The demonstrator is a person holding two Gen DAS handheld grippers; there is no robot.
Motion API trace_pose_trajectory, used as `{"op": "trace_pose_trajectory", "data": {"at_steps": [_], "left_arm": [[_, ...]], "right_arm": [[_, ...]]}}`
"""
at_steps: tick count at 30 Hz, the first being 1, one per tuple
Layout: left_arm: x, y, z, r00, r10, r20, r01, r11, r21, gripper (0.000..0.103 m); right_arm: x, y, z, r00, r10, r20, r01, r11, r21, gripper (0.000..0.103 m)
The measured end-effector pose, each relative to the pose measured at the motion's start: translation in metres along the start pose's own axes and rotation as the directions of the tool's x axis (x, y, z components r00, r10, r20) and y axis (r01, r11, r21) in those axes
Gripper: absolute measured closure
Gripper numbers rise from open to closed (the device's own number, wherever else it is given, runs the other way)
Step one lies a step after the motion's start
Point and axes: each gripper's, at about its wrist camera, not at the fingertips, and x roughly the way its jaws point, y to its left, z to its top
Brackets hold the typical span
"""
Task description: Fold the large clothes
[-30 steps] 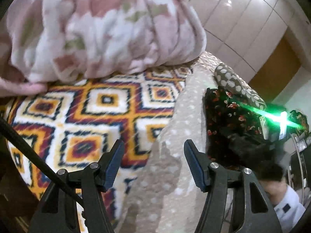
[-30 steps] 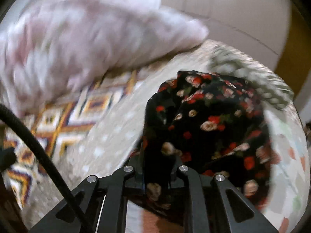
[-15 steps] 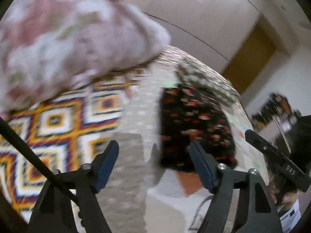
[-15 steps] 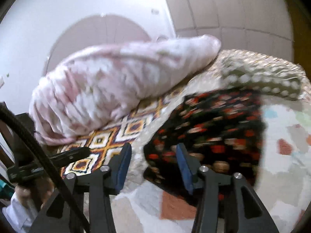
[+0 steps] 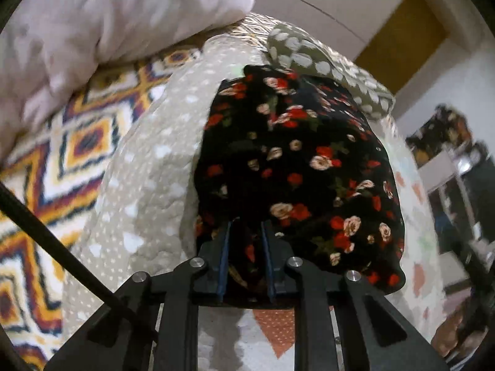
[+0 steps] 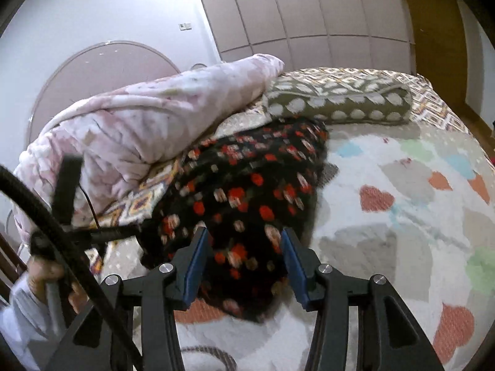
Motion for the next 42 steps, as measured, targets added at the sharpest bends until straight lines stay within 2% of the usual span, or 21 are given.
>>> {"op": "trace_pose_trajectory", "data": {"at_steps": [2, 5, 8, 10, 11, 13, 14, 15, 19, 21, 24, 27, 28, 30, 31, 33, 35, 37, 40, 41, 42], "left_arm": [[-0.002, 0.013, -0.007, 0.998, -0.062, 0.015, 0.062, 0.997, -0.038, 0.084], [-0.011, 0.022, -0.014, 0.992, -0.119, 0.035, 0.122, 0.99, -0.072, 0.082], [-0.027, 0.025, -0.019, 0.987, -0.153, 0.047, 0.156, 0.985, -0.073, 0.08], [-0.043, 0.028, -0.024, 0.986, -0.151, 0.065, 0.155, 0.986, -0.059, 0.079], [-0.049, 0.031, -0.027, 0.987, -0.139, 0.074, 0.144, 0.988, -0.054, 0.079], [-0.058, 0.04, -0.034, 0.99, -0.118, 0.084, 0.122, 0.992, -0.046, 0.079], [-0.061, 0.045, -0.037, 0.99, -0.111, 0.085, 0.116, 0.992, -0.047, 0.079], [-0.064, 0.052, -0.04, 0.991, -0.105, 0.084, 0.109, 0.993, -0.052, 0.079], [-0.073, 0.075, -0.045, 0.991, -0.091, 0.1, 0.098, 0.993, -0.07, 0.079], [-0.077, 0.082, -0.045, 0.991, -0.073, 0.115, 0.082, 0.993, -0.08, 0.079], [-0.078, 0.09, -0.044, 0.99, -0.074, 0.12, 0.087, 0.99, -0.107, 0.079], [-0.076, 0.09, -0.045, 0.991, -0.064, 0.114, 0.076, 0.991, -0.106, 0.079], [-0.075, 0.088, -0.046, 0.992, -0.059, 0.113, 0.071, 0.992, -0.102, 0.079], [-0.076, 0.086, -0.046, 0.992, -0.055, 0.115, 0.067, 0.992, -0.103, 0.079], [-0.077, 0.084, -0.045, 0.992, -0.056, 0.116, 0.069, 0.992, -0.105, 0.079], [-0.077, 0.079, -0.042, 0.992, -0.056, 0.116, 0.069, 0.992, -0.105, 0.079], [-0.079, 0.072, -0.04, 0.991, -0.061, 0.12, 0.073, 0.992, -0.099, 0.078], [-0.08, 0.061, -0.037, 0.99, -0.067, 0.125, 0.078, 0.993, -0.086, 0.071], [-0.081, 0.039, -0.027, 0.988, -0.084, 0.127, 0.091, 0.994, -0.056, 0.07], [-0.081, 0.031, -0.024, 0.987, -0.092, 0.13, 0.098, 0.994, -0.042, 0.069], [-0.081, 0.019, -0.019, 0.986, -0.097, 0.137, 0.1, 0.995, -0.019, 0.063]], "right_arm": [[0.004, 0.009, 0.012, 1.0, 0.03, 0.002, -0.03, 1.0, -0.007, 0.057], [0.038, 0.038, 0.037, 0.993, 0.105, -0.052, -0.106, 0.994, -0.034, 0.058], [0.082, 0.071, 0.051, 0.99, 0.08, -0.118, -0.093, 0.99, -0.106, 0.058], [0.119, 0.088, 0.054, 0.973, 0.05, -0.224, -0.083, 0.987, -0.138, 0.058], [0.137, 0.094, 0.052, 0.962, 0.009, -0.272, -0.056, 0.985, -0.164, 0.056], [0.167, 0.106, 0.043, 0.94, -0.135, -0.313, 0.053, 0.965, -0.256, 0.057], [0.174, 0.11, 0.04, 0.935, -0.181, -0.304, 0.089, 0.952, -0.293, 0.076], [0.176, 0.114, 0.039, 0.938, -0.192, -0.287, 0.102, 0.948, -0.301, 0.095], [0.156, 0.122, 0.049, 0.969, -0.097, -0.228, 0.045, 0.974, -0.222, 0.099], [0.155, 0.126, 0.056, 0.974, -0.051, -0.219, 0.009, 0.982, -0.19, 0.1], [0.168, 0.132, 0.062, 0.97, 0.022, -0.241, -0.053, 0.991, -0.122, 0.1], [0.201, 0.127, 0.051, 0.947, 0.081, -0.312, -0.096, 0.995, -0.034, 0.103], [0.214, 0.121, 0.044, 0.932, 0.121, -0.342, -0.124, 0.992, 0.014, 0.103], [0.237, 0.114, 0.025, 0.877, 0.251, -0.409, -0.218, 0.968, 0.125, 0.103], [0.24, 0.117, 0.02, 0.875, 0.248, -0.415, -0.221, 0.969, 0.112, 0.103], [0.239, 0.125, 0.02, 0.889, 0.219, -0.401, -0.205, 0.976, 0.079, 0.103], [0.23, 0.129, 0.028, 0.89, 0.236, -0.39, -0.22, 0.972, 0.086, 0.103], [0.208, 0.125, 0.042, 0.9, 0.277, -0.337, -0.255, 0.961, 0.11, 0.102], [0.161, 0.114, 0.067, 0.922, 0.312, -0.23, -0.294, 0.95, 0.109, 0.098], [0.137, 0.104, 0.077, 0.923, 0.337, -0.185, -0.32, 0.94, 0.114, 0.087], [0.124, 0.096, 0.082, 0.926, 0.344, -0.158, -0.329, 0.937, 0.115, 0.064]]}}
